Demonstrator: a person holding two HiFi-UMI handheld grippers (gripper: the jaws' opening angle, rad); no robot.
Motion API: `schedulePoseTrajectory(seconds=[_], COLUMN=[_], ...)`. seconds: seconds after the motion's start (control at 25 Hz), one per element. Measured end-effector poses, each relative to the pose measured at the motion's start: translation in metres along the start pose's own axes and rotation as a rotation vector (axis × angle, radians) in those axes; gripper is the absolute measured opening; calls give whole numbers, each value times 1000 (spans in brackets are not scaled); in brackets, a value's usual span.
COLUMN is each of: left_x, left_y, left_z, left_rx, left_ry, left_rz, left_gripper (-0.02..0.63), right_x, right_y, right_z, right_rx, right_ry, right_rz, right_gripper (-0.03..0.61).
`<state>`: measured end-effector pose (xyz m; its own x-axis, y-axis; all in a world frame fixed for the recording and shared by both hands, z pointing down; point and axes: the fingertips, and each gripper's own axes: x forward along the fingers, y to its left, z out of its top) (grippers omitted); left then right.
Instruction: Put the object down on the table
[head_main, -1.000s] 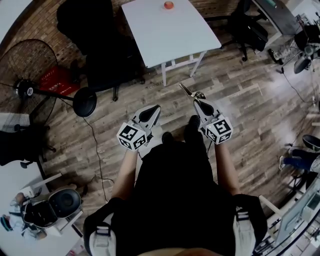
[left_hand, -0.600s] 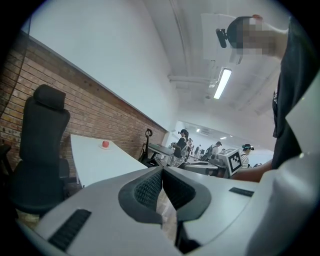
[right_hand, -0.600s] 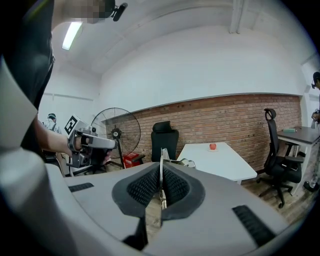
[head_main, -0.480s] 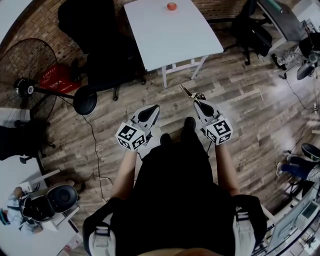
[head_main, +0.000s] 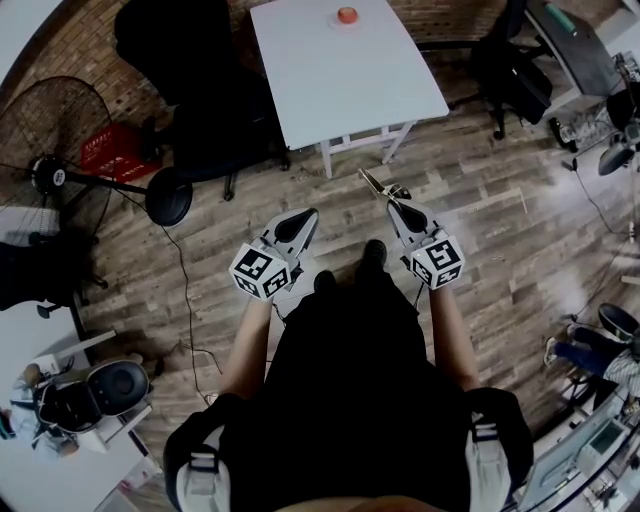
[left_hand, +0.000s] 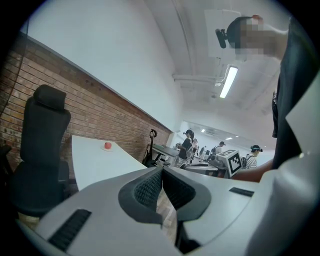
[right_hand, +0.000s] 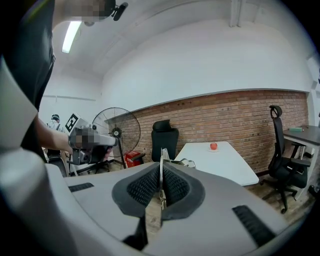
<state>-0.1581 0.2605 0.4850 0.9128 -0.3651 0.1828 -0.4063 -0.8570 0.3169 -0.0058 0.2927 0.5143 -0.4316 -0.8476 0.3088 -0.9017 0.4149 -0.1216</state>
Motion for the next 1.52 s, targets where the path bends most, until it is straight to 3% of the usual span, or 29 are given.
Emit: schedulePoseTrajectory(seconds=[0.64, 1.52], left_x=[58, 108], left_y=[12, -5], left_z=[23, 21], left_rx=[-4, -24], left_ry=[-29, -54], left_rz=[67, 188], left_gripper=[21, 21], right_x=[17, 11], right_y=[-62, -123], right_z=[16, 13], right_rx=[-16, -38], right_ry=[6, 12], right_rz=[63, 177], right_gripper=[0, 0])
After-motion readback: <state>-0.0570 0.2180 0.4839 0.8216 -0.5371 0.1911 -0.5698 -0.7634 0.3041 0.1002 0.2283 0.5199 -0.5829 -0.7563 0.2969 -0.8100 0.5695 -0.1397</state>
